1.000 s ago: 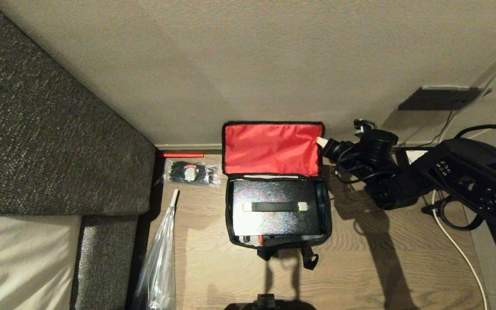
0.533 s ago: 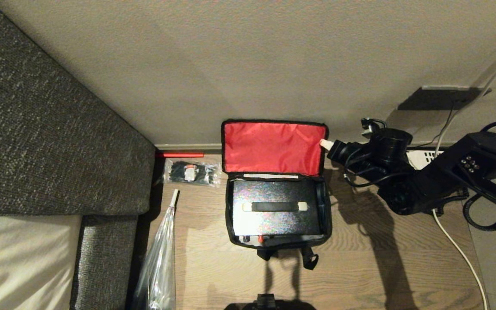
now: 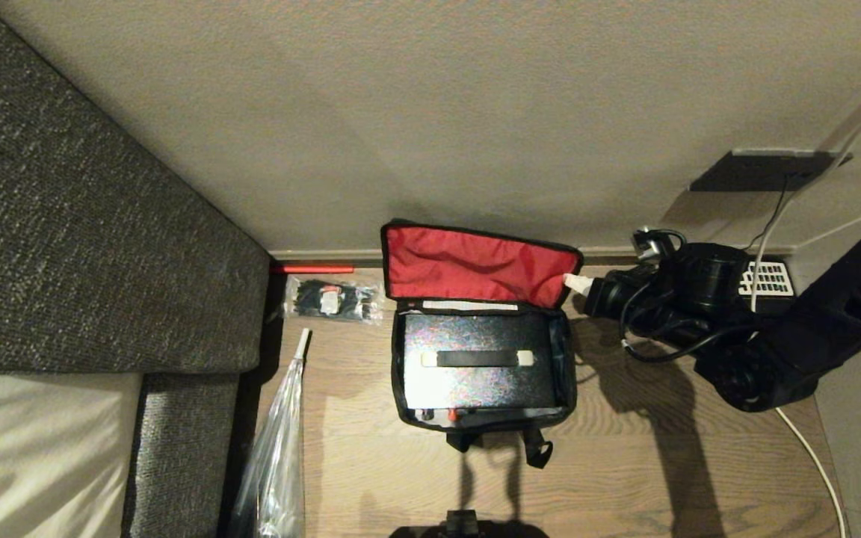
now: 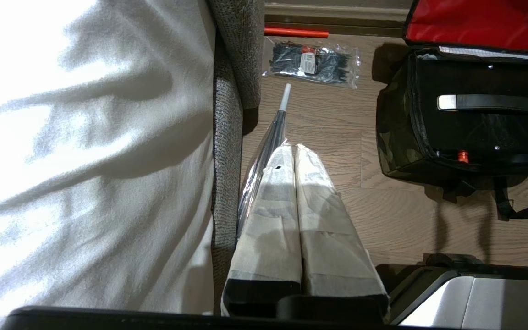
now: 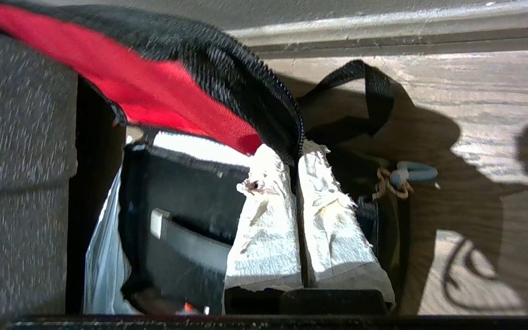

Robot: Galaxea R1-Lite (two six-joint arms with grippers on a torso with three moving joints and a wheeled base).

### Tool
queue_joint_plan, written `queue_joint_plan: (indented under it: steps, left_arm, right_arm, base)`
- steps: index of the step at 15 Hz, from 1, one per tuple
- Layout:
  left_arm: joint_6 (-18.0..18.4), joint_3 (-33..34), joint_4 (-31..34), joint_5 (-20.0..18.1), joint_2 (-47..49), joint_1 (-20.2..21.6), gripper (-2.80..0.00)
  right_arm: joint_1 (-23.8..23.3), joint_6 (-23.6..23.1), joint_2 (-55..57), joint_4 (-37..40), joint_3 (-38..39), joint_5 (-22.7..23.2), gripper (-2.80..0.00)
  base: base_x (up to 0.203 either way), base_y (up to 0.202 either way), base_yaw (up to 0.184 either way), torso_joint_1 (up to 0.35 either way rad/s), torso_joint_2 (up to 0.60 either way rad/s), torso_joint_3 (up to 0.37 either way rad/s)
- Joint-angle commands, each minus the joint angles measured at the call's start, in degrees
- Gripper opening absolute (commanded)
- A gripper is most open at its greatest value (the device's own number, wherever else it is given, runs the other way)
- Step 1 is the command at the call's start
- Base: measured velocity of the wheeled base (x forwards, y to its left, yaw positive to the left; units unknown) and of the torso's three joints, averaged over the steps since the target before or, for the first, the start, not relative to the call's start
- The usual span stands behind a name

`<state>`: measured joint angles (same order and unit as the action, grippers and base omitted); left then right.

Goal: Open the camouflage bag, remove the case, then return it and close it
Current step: Close the top of the storage box

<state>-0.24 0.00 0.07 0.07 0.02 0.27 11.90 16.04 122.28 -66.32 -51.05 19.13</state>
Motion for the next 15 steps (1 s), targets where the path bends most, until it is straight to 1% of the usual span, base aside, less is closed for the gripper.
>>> queue_joint_plan:
  steps: [1, 4, 7, 11, 13, 14, 15]
  left_arm:
    - [-0.02, 0.09, 0.01, 0.01, -0.11, 0.00, -2.80]
    - [-0.02, 0.09, 0.01, 0.01, -0.11, 0.00, -2.80]
    - [-0.02, 0.09, 0.01, 0.03, -0.11, 0.00, -2.80]
    - [-0.02, 0.09, 0.01, 0.08, -0.11, 0.00, -2.80]
    - [-0.02, 0.09, 0.01, 0.07, -0.11, 0.08, -2.80]
    - [-0.02, 0.09, 0.01, 0.05, -0.04, 0.00, -2.80]
    - [-0.02, 0.09, 0.01, 0.07, -0.11, 0.07, -2.80]
  right_arm:
    - [0.21, -0.70, -2.27, -0.81, 2.73, 0.15, -2.80]
    - [0.23, -4.34, -3.64, -0.92, 6.28, 0.12, -2.80]
    - [0.55, -5.58, -4.70, -0.98, 9.44, 0.36, -2.80]
    - [0.71, -12.47, -4.74, -0.68, 14.95, 0.81, -2.80]
    - [1.10, -14.30, -4.21, -1.00, 16.24, 0.72, -2.80]
    - [1.10, -15.38, -4.04, -0.96, 17.22, 0.53, 0.00]
    - [1.10, -16.53, -4.05, -0.99, 18.76, 0.66, 0.00]
  base:
    - [0.000, 0.000, 0.000, 0.000, 0.00, 0.000]
    - [0.000, 0.000, 0.000, 0.000, 0.00, 0.000]
    - [0.000, 0.000, 0.000, 0.000, 0.00, 0.000]
    - [0.000, 0.000, 0.000, 0.000, 0.00, 0.000]
    - [0.000, 0.000, 0.000, 0.000, 0.00, 0.000]
    - [0.000, 0.000, 0.000, 0.000, 0.00, 0.000]
    - [0.000, 0.000, 0.000, 0.000, 0.00, 0.000]
